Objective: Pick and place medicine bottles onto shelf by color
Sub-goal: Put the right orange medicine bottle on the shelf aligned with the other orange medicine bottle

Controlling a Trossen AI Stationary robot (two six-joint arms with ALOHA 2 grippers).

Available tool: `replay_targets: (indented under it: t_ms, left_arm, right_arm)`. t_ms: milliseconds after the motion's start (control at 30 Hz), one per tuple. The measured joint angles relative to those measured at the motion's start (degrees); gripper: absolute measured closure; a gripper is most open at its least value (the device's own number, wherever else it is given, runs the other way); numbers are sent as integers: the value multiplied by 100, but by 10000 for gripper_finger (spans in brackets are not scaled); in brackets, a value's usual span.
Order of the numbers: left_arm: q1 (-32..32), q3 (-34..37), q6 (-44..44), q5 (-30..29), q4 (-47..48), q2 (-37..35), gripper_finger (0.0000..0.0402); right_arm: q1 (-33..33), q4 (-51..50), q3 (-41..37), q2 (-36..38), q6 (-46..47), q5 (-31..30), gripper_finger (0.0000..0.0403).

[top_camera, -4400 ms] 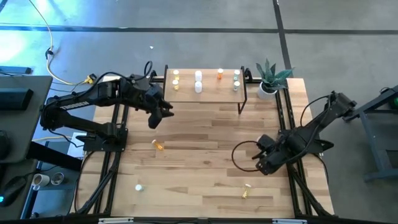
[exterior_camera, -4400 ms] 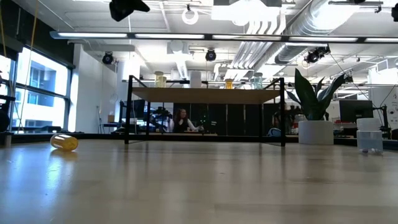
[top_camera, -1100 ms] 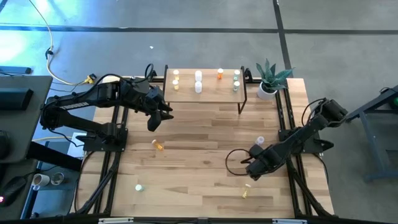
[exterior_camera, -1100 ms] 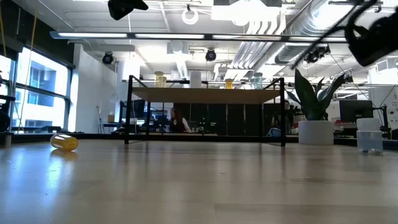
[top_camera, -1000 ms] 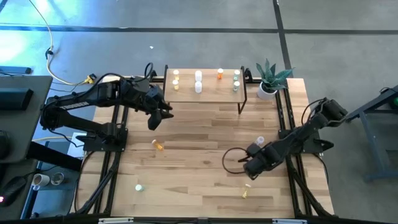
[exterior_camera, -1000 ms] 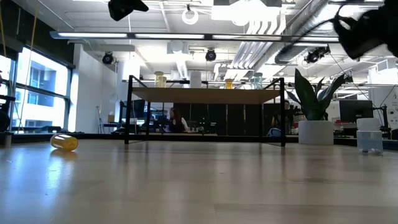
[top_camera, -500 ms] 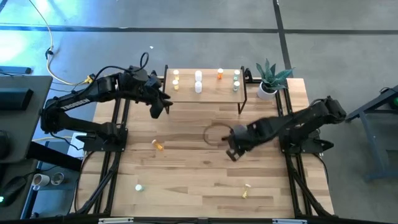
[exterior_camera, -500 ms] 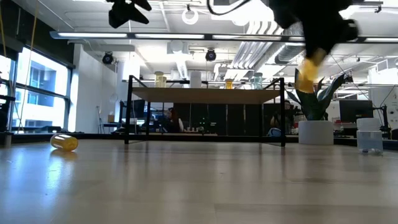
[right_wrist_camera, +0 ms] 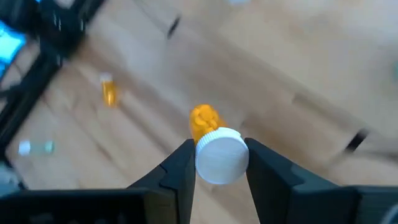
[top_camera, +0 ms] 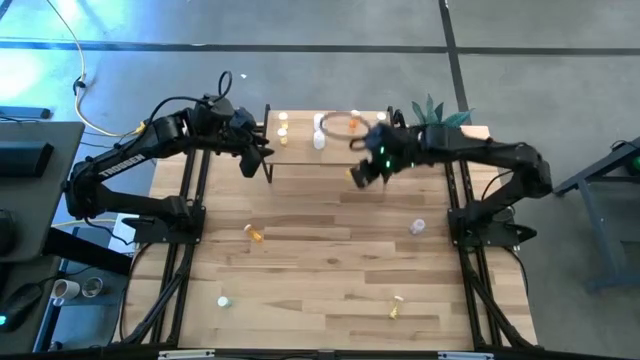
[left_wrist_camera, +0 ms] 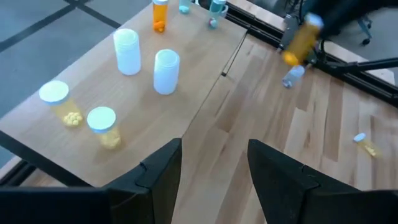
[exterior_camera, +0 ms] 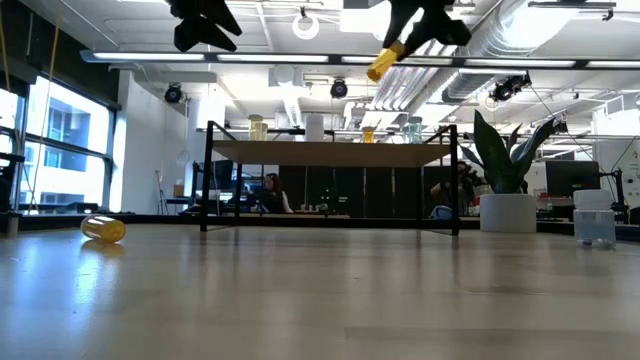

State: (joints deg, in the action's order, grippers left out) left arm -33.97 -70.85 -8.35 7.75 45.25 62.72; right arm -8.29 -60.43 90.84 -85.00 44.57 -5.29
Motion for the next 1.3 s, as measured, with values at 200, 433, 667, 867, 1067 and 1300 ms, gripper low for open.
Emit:
replay_targets:
  t_ms: [200,433,667,867,1067,1300]
  left_arm:
    - [-58,0,152,3,148,0,227]
    - [-58,0,259,4,427,0,227]
    - [-58,0,20,4,492,-2,227]
    - [-58,0,-29,1,490,-2,227]
    - [-57,0,-202,-2,474,-2,227]
    - [-55,0,-199,-38,472,-1,227]
  right_arm:
    - [-759,9,712,-151,-744,-71,289]
    - [-1461,-151,1801,-625,-1742,-26,289]
    - [-2020,-1004,3168,-1449,-2773,166,289]
    - [-2173,-2179,4190,-2386,-3576,247,289]
    - [-2120,-2821,4153,-2872,-4153,232,289]
    - [-2003,-2778,3957,-3162,-4562,218,289]
